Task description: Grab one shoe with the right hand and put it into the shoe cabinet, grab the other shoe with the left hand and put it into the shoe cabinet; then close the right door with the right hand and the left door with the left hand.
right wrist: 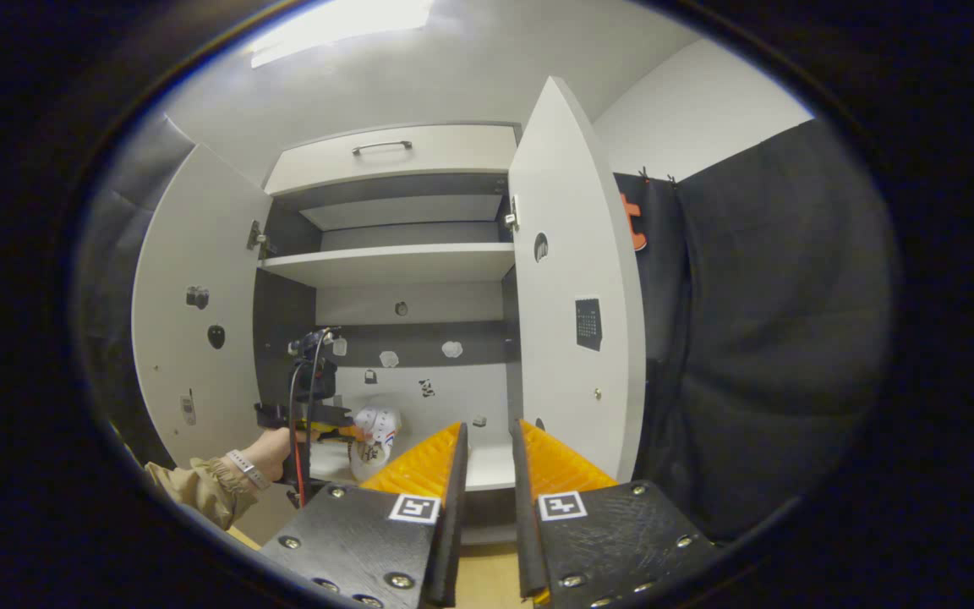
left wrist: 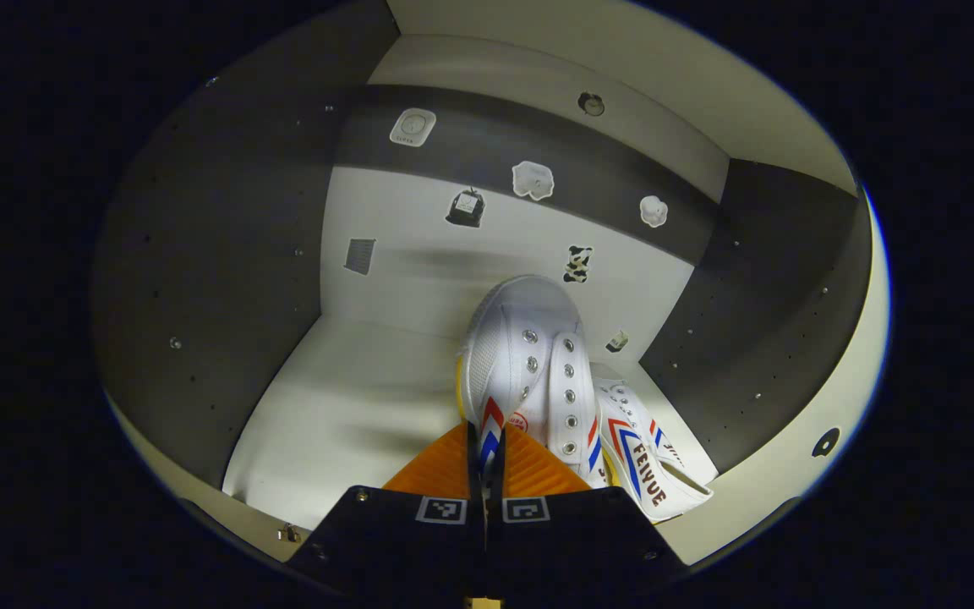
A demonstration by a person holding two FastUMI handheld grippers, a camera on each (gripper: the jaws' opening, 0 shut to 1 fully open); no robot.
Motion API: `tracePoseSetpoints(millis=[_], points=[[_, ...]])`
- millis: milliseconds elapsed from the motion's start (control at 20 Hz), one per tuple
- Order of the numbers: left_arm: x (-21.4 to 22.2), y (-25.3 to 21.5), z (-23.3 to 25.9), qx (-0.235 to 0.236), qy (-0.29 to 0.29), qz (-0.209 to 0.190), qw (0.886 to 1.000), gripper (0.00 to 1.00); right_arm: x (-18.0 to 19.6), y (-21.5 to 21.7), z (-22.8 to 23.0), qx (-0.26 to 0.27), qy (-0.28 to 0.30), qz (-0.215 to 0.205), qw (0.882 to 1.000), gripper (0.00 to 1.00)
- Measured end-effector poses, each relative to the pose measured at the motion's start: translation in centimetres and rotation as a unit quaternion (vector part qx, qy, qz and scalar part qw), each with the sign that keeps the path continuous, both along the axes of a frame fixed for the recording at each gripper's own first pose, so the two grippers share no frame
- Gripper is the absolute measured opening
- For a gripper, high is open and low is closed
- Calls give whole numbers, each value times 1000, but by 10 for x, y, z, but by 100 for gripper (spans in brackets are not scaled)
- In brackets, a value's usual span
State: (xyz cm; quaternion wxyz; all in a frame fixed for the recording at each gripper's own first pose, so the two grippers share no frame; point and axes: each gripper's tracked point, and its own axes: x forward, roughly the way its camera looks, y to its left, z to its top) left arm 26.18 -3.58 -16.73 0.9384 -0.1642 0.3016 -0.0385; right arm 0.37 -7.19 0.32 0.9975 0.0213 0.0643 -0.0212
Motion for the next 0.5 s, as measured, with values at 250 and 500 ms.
tracePoseSetpoints(millis=[250,500], points=[[7,1,-23,16,33,-4,999,1,3,2,2,-4,-5,4,1000,28],[7,4,-36,30,49,2,998,1,2,-2,0,-6,-4,4,1000,28]])
